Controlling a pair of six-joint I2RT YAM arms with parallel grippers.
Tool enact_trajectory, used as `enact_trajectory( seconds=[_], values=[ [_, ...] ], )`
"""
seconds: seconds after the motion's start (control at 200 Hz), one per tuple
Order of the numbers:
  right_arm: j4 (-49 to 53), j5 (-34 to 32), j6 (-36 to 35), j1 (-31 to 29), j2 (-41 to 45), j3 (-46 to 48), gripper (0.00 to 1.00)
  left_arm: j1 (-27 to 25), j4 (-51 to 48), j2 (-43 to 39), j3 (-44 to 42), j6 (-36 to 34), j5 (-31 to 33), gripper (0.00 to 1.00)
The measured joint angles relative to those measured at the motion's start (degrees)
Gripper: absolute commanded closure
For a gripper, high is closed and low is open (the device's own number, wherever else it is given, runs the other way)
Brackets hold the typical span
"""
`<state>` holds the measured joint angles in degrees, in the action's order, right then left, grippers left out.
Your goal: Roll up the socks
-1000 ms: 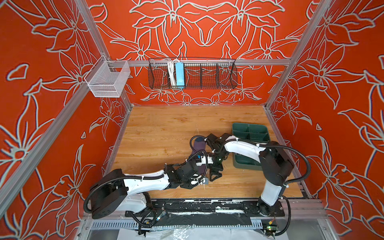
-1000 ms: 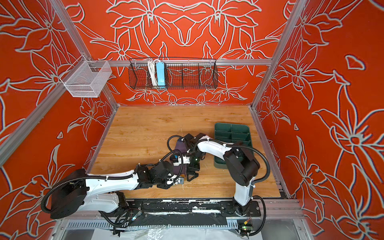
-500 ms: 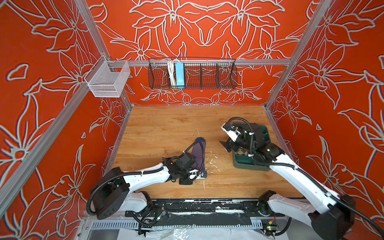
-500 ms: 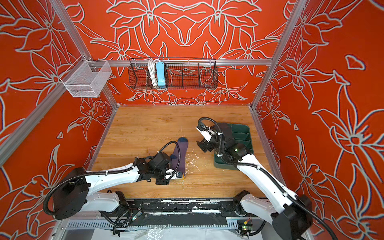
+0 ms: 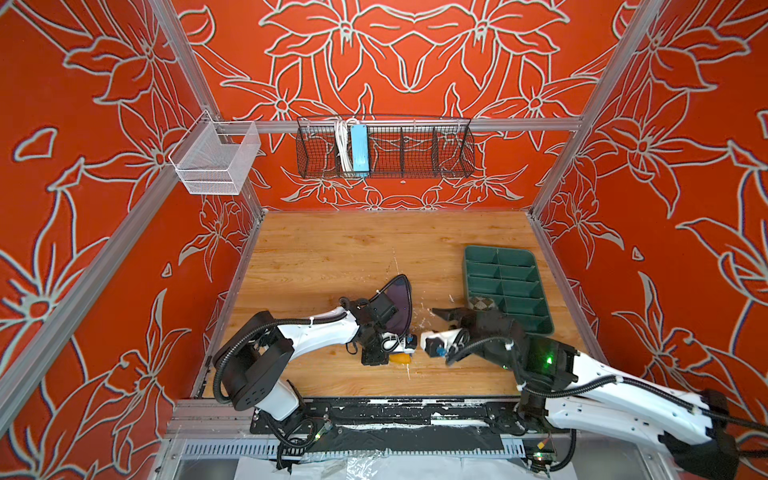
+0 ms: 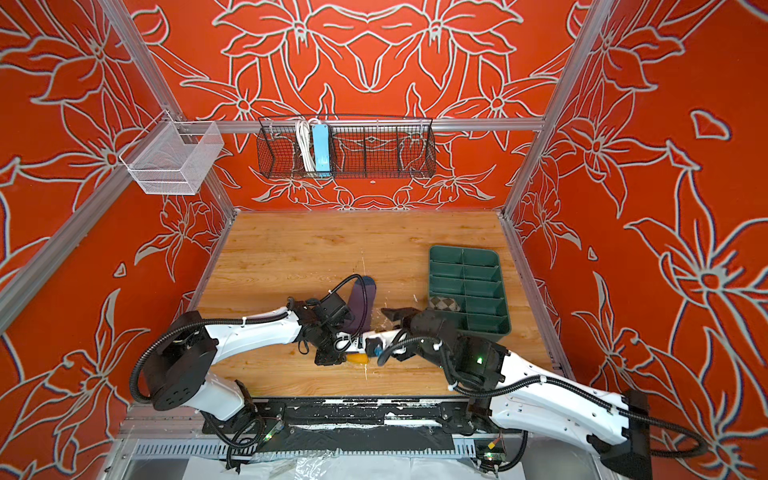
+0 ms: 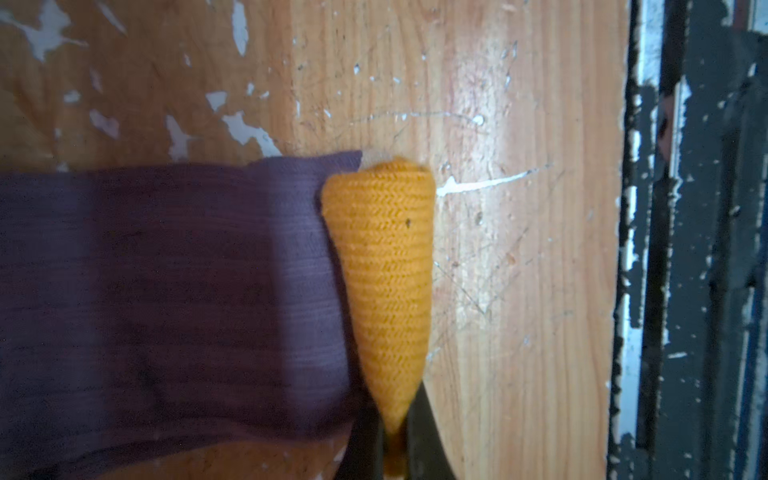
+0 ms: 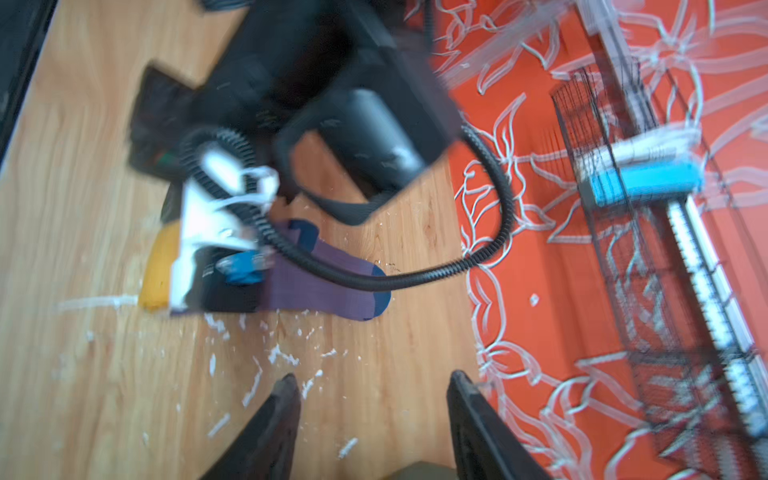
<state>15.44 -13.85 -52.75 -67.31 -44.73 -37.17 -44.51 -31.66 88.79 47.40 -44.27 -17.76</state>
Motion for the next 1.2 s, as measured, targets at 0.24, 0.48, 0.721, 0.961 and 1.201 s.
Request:
enact_trajectory(
  seconds=[0.24, 0.48, 0.721, 0.961, 1.201],
  values=[
    [-3.3, -14.8, -6.7, -20.3, -11.8, 5.8, 0.42, 1.2, -2.2, 1.5, 1.4, 0.7, -2.2, 1.0],
    [-10.3, -18.7, 0.0, -24.2, -28.0, 5.6, 0.38, 1.8, -4.6, 3.9, 3.6, 0.9, -3.5, 1.0],
    [-18.3, -18.6, 5.9, -19.4, -39.6, 5.1, 0.38, 1.9, -4.9, 4.1, 3.7, 0.9, -3.8, 1.0],
    [-22.5, -18.6, 9.0, -15.3, -44.0, 3.3, 0.5, 2.1, -4.9, 4.1, 3.7, 0.9, -3.9, 1.0],
    [-23.4, -17.6, 12.4, -13.6, -46.7, 2.8, 0.82, 2.1, -4.9, 4.1, 3.7, 0.8, -4.0, 1.0]
  ],
)
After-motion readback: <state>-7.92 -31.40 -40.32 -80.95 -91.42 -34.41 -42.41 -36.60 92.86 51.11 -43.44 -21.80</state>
